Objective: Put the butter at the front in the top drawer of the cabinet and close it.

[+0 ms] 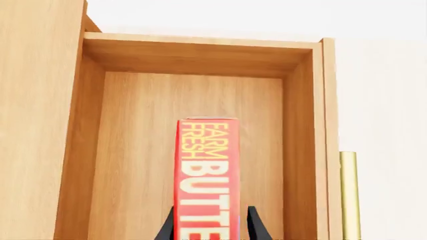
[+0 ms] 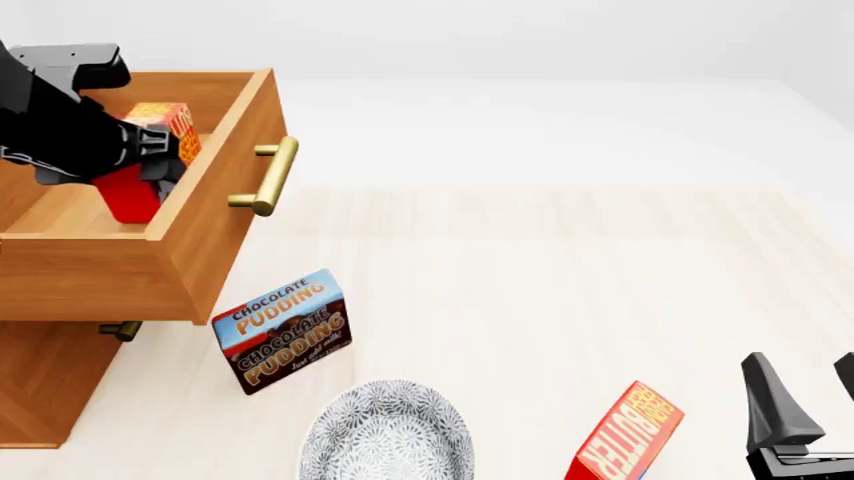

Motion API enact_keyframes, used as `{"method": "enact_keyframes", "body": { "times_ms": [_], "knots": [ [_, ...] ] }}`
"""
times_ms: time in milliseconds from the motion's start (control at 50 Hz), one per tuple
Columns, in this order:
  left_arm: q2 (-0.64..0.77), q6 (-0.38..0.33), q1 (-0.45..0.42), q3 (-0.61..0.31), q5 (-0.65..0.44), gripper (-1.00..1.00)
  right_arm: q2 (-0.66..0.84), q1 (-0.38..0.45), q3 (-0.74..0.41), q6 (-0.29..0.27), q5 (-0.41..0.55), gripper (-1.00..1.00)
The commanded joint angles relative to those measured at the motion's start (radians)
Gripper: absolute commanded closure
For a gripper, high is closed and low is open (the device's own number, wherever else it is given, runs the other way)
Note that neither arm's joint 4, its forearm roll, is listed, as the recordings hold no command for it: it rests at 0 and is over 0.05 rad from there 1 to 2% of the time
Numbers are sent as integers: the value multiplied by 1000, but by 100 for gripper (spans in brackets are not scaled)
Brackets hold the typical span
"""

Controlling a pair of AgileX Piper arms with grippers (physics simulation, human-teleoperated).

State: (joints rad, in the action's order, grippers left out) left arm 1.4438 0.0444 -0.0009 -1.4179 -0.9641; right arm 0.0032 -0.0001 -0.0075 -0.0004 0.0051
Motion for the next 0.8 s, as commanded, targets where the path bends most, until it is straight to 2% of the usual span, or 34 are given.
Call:
{"method": "enact_keyframes", "body": {
  "times_ms": [20, 800],
  "knots": [
    [-4, -2, -19, -27, -13, -100, 0, 0, 2, 0, -2, -100],
    [-66, -48, 11, -75, -98, -100, 0, 0, 2, 0, -2, -100]
  ]
}}
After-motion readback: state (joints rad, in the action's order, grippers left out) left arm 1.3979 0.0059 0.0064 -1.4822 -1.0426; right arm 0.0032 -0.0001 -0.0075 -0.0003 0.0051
